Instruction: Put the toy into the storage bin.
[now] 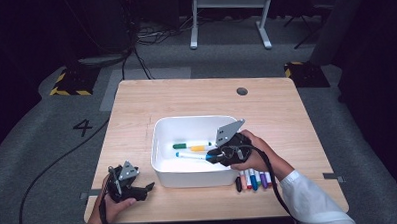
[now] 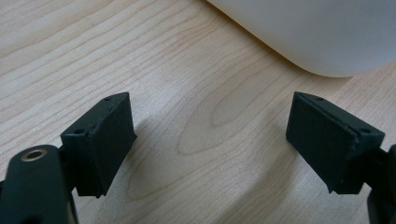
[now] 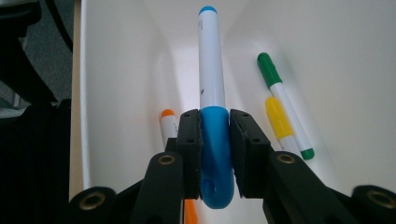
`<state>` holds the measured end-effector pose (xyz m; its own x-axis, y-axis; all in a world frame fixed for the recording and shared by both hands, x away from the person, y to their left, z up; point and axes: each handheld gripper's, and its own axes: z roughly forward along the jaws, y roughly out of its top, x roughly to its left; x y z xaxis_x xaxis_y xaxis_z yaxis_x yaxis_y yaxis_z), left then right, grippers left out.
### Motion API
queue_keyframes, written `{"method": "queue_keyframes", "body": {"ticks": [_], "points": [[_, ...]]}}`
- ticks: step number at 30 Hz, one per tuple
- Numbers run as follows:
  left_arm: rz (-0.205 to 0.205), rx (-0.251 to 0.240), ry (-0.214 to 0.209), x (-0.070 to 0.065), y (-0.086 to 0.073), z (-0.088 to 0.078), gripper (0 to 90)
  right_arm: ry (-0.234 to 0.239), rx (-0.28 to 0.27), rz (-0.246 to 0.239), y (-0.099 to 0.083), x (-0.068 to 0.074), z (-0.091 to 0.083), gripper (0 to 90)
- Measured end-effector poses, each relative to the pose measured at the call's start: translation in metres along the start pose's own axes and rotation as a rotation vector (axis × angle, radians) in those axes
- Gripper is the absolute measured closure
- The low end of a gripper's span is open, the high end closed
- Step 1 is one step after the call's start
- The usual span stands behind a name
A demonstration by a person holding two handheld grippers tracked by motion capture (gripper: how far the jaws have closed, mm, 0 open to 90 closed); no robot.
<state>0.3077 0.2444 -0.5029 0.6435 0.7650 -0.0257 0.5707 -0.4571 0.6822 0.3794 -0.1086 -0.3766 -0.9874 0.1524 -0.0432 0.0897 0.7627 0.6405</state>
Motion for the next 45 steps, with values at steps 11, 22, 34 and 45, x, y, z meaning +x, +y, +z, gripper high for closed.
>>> {"method": "queue_keyframes", "body": {"ticks": [11, 22, 34, 45], "points": [[0.0, 0.0, 0.0, 0.0, 0.0, 0.0, 15.4, 0.023, 0.034, -0.001, 0.0, 0.004, 0.002, 74.9], [0.001, -0.001, 0.0, 0.0, 0.0, 0.0, 15.4, -0.031, -0.03, 0.011, -0.003, 0.0, -0.016, 67.4], [0.001, -0.001, 0.001, 0.0, 0.0, 0.0, 15.4, -0.167, -0.13, 0.092, -0.023, -0.003, -0.054, 52.3], [0.0, 0.0, -0.001, 0.0, 0.0, 0.0, 15.3, -0.353, -0.2, 0.183, -0.075, 0.002, -0.101, 39.3]]}}
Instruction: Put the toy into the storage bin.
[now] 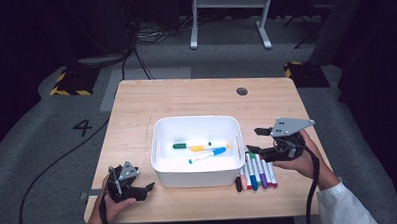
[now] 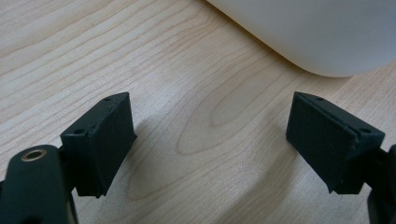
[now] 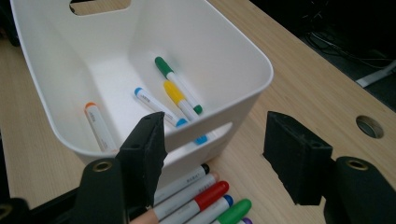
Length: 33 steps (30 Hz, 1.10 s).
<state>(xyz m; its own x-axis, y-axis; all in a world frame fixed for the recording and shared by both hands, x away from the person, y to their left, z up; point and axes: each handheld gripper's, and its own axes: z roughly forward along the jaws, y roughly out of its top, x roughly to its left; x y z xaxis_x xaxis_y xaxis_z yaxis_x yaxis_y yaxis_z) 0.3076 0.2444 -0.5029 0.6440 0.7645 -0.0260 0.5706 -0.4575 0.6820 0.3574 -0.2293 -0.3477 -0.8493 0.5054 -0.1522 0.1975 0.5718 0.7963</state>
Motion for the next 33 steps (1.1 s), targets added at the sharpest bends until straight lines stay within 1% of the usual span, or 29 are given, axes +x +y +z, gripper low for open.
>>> {"method": "queue_keyframes", "body": {"ticks": [1, 3, 4, 5, 6, 8, 10, 11, 12, 13, 14, 16, 17, 18, 19, 20, 22, 23, 25, 26, 27, 28, 33], "points": [[0.0, 0.0, 0.0, 0.0, 0.0, 0.0, 15.3, 0.0, 0.0, 0.0, 0.0, 0.0, 0.0, 39.3], [0.003, 0.001, -0.003, 0.0, 0.0, 0.0, 15.4, -0.034, 0.01, 0.023, -0.016, -0.003, -0.006, 38.3], [0.004, 0.001, -0.003, 0.0, 0.0, 0.0, 15.3, -0.043, 0.014, 0.033, -0.022, -0.004, -0.007, 38.3], [0.004, 0.001, -0.003, 0.0, 0.0, 0.0, 15.4, -0.043, 0.014, 0.033, -0.022, -0.004, -0.007, 38.3], [0.0, 0.0, -0.003, 0.0, 0.0, 0.0, 15.4, -0.062, 0.022, 0.048, -0.032, -0.006, -0.008, 38.3], [0.004, 0.001, -0.003, 0.0, 0.0, 0.0, 15.3, -0.071, 0.029, 0.069, -0.043, -0.01, -0.008, 38.3], [0.0, 0.0, -0.001, 0.0, 0.0, 0.0, 15.3, -0.099, 0.051, 0.085, -0.056, -0.014, -0.006, 38.2], [0.004, 0.001, -0.003, 0.0, 0.0, 0.0, 15.3, -0.107, 0.062, 0.085, -0.06, -0.015, -0.005, 38.3], [0.004, 0.001, -0.003, 0.0, 0.0, 0.0, 15.3, -0.107, 0.062, 0.085, -0.06, -0.015, -0.005, 38.3], [0.003, 0.001, -0.002, 0.0, 0.0, 0.0, 15.3, -0.113, 0.074, 0.093, -0.067, -0.018, -0.003, 38.2], [0.0, 0.001, -0.001, 0.0, 0.0, 0.0, 15.3, -0.124, 0.088, 0.123, -0.078, -0.021, 0.003, 38.2], [0.002, 0.001, -0.001, 0.0, 0.0, 0.0, 15.3, -0.143, 0.114, 0.144, -0.088, -0.024, 0.01, 38.4], [0.002, 0.001, -0.001, 0.0, 0.0, 0.0, 15.3, -0.143, 0.114, 0.144, -0.088, -0.024, 0.01, 38.4], [0.004, 0.001, -0.003, 0.0, 0.0, 0.0, 15.4, -0.142, 0.125, 0.171, -0.098, -0.028, 0.017, 38.8], [0.004, 0.001, -0.003, 0.0, 0.0, 0.0, 15.3, -0.144, 0.136, 0.172, -0.101, -0.03, 0.02, 39.0], [0.002, 0.0, -0.001, 0.0, 0.0, 0.0, 15.3, -0.151, 0.152, 0.186, -0.107, -0.031, 0.024, 39.1], [0.0, 0.0, 0.0, 0.0, 0.0, 0.0, 15.3, -0.145, 0.164, 0.204, -0.114, -0.033, 0.029, 39.5], [0.0, 0.0, 0.0, 0.0, 0.0, 0.0, 15.4, -0.151, 0.178, 0.208, -0.118, -0.034, 0.032, 39.6], [0.0, 0.0, 0.0, 0.0, 0.0, 0.0, 15.3, -0.153, 0.178, 0.216, -0.121, -0.035, 0.033, 39.8], [0.001, 0.0, 0.0, 0.0, 0.0, 0.0, 15.4, -0.153, 0.189, 0.229, -0.127, -0.037, 0.036, 39.9], [0.001, 0.0, 0.0, 0.0, 0.0, 0.0, 15.4, -0.153, 0.189, 0.229, -0.127, -0.037, 0.036, 39.9], [0.0, 0.0, 0.0, 0.0, 0.0, 0.0, 15.4, -0.145, 0.19, 0.241, -0.13, -0.038, 0.037, 39.9], [0.001, 0.0, 0.0, 0.0, 0.0, 0.0, 15.4, -0.137, 0.198, 0.247, -0.134, -0.037, 0.041, 40.1]]}}
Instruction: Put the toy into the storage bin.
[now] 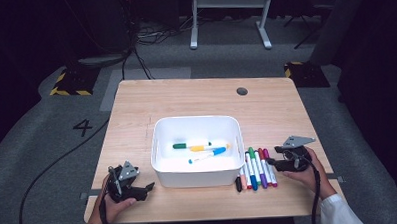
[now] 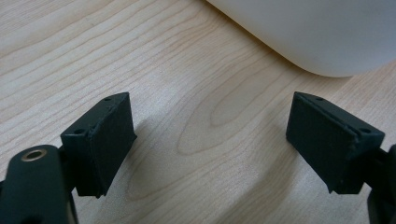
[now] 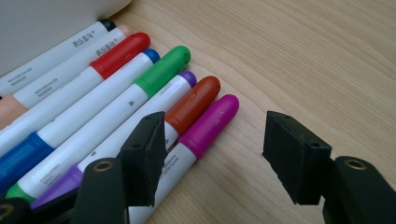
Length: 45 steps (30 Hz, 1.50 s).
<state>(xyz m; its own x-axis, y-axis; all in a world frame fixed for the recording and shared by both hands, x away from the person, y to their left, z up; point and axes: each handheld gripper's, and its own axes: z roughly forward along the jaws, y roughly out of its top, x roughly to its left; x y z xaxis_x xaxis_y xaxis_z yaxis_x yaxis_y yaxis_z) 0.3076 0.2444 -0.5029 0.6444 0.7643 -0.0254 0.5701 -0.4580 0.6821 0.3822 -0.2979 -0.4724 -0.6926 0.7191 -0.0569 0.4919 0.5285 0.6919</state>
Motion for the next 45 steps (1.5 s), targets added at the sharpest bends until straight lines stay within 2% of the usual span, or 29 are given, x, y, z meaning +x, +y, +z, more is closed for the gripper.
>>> {"method": "queue_keyframes", "body": {"ticks": [7, 15, 18, 26, 34, 41, 45], "points": [[0.0, -0.001, 0.001, 0.0, 0.0, 0.0, 15.4, -0.015, 0.027, 0.002, -0.005, -0.003, 0.006, 42.1], [0.0, -0.001, 0.001, 0.0, 0.0, 0.0, 15.4, -0.023, 0.044, 0.058, -0.012, -0.014, 0.007, 50.8], [0.0, -0.001, 0.0, 0.0, 0.0, 0.0, 15.4, -0.035, 0.04, 0.064, -0.013, -0.016, 0.008, 53.7], [0.0, -0.001, 0.001, 0.0, 0.0, 0.0, 15.4, -0.037, 0.029, 0.101, -0.016, -0.022, 0.009, 73.2], [0.0, -0.001, 0.0, 0.0, 0.0, 0.0, 15.4, -0.05, 0.023, 0.103, -0.016, -0.023, 0.009, 74.7], [0.0, 0.0, 0.0, 0.0, 0.0, 0.0, 15.4, -0.009, -0.056, 0.103, -0.008, -0.026, -0.008, 74.9], [0.0, -0.001, 0.0, 0.0, 0.0, 0.0, 15.4, 0.0, -0.116, 0.076, 0.004, -0.022, -0.023, 74.9]]}}
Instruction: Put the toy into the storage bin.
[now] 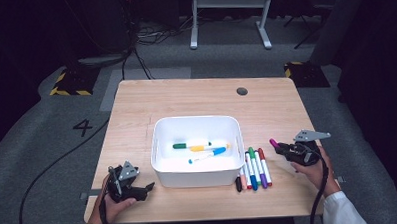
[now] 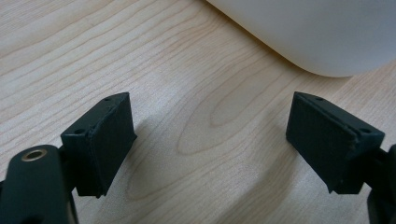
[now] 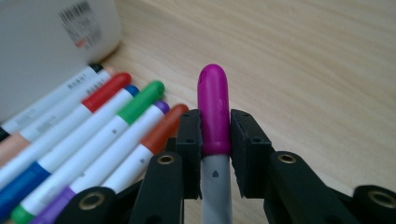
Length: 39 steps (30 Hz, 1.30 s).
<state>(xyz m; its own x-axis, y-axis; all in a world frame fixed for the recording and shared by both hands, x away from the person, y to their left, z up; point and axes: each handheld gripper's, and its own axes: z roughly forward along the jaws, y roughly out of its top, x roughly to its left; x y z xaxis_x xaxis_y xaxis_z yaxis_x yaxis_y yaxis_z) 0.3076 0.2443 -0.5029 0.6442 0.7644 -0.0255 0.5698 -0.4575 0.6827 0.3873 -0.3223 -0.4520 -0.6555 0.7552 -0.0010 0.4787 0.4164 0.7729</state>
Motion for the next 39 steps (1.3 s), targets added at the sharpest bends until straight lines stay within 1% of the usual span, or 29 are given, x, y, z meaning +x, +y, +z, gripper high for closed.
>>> {"method": "queue_keyframes", "body": {"ticks": [2, 6, 10, 11, 12, 13, 15, 16, 17, 18, 20, 24, 25, 27, 28, 29, 30, 31, 32, 33, 34, 36, 37, 39], "points": [[0.0, 0.0, 0.0, 0.0, 0.0, 0.0, 15.4, 0.007, -0.032, -0.008, 0.006, 0.003, -0.006, 74.9], [0.0, 0.001, 0.0, 0.0, 0.0, 0.0, 15.4, 0.034, -0.077, -0.023, 0.02, 0.01, -0.017, 75.0], [0.0, 0.001, 0.0, 0.0, 0.0, 0.0, 15.4, 0.068, -0.123, -0.072, 0.039, 0.023, -0.028, 75.0], [0.0, 0.001, 0.0, 0.0, 0.0, 0.0, 15.4, 0.068, -0.123, -0.072, 0.039, 0.023, -0.028, 75.0], [0.0, 0.001, 0.0, 0.0, 0.0, 0.0, 15.4, 0.087, -0.143, -0.096, 0.049, 0.03, -0.033, 75.0], [0.004, 0.002, -0.003, 0.0, 0.0, 0.0, 15.4, 0.097, -0.15, -0.109, 0.054, 0.034, -0.034, 74.9], [0.0, 0.001, 0.0, 0.0, 0.0, 0.0, 15.4, 0.115, -0.158, -0.136, 0.064, 0.04, -0.037, 74.9], [0.004, 0.002, -0.003, 0.0, 0.0, 0.0, 15.4, 0.119, -0.161, -0.153, 0.07, 0.045, -0.038, 74.9], [0.004, 0.002, -0.003, 0.0, 0.0, 0.0, 15.4, 0.119, -0.161, -0.153, 0.07, 0.045, -0.038, 74.9], [0.0, 0.001, -0.001, 0.0, 0.0, 0.0, 15.4, 0.14, -0.172, -0.176, 0.081, 0.051, -0.04, 75.0], [0.004, 0.001, -0.004, 0.0, 0.0, 0.0, 15.4, 0.14, -0.167, -0.205, 0.092, 0.057, -0.042, 75.0], [0.003, 0.003, -0.003, 0.0, 0.0, 0.0, 15.4, 0.171, -0.173, -0.237, 0.109, 0.071, -0.041, 74.9], [-0.001, 0.002, -0.001, 0.0, 0.0, 0.0, 15.4, 0.169, -0.17, -0.253, 0.114, 0.074, -0.041, 75.0], [0.0, 0.002, -0.001, 0.0, 0.0, 0.0, 15.4, 0.19, -0.175, -0.269, 0.122, 0.081, -0.04, 75.0], [-0.001, 0.001, -0.002, 0.0, 0.0, 0.0, 15.4, 0.194, -0.167, -0.27, 0.126, 0.086, -0.04, 75.0], [-0.001, 0.001, -0.002, 0.0, 0.0, 0.0, 15.4, 0.194, -0.167, -0.27, 0.126, 0.086, -0.04, 75.0], [-0.001, 0.002, -0.001, 0.0, 0.0, 0.0, 15.4, 0.208, -0.169, -0.287, 0.133, 0.092, -0.039, 75.0], [-0.001, 0.002, -0.002, 0.0, 0.0, 0.0, 15.4, 0.214, -0.167, -0.289, 0.136, 0.095, -0.039, 75.0], [0.002, 0.003, -0.002, 0.0, 0.0, 0.0, 15.4, 0.215, -0.168, -0.301, 0.139, 0.097, -0.038, 75.0], [-0.001, 0.001, -0.002, 0.0, 0.0, 0.0, 15.4, 0.222, -0.178, -0.327, 0.143, 0.1, -0.036, 75.0], [0.0, 0.002, -0.002, 0.0, 0.0, 0.0, 15.4, 0.231, -0.176, -0.325, 0.146, 0.103, -0.035, 75.0], [0.0, 0.002, -0.001, 0.0, 0.0, 0.0, 15.4, 0.24, -0.174, -0.35, 0.152, 0.109, -0.033, 75.0], [0.0, 0.002, -0.001, 0.0, 0.0, 0.0, 15.4, 0.24, -0.174, -0.35, 0.152, 0.109, -0.033, 75.0], [0.002, 0.002, -0.002, 0.0, 0.0, 0.0, 15.4, 0.257, -0.175, -0.372, 0.161, 0.117, -0.029, 75.0]]}}
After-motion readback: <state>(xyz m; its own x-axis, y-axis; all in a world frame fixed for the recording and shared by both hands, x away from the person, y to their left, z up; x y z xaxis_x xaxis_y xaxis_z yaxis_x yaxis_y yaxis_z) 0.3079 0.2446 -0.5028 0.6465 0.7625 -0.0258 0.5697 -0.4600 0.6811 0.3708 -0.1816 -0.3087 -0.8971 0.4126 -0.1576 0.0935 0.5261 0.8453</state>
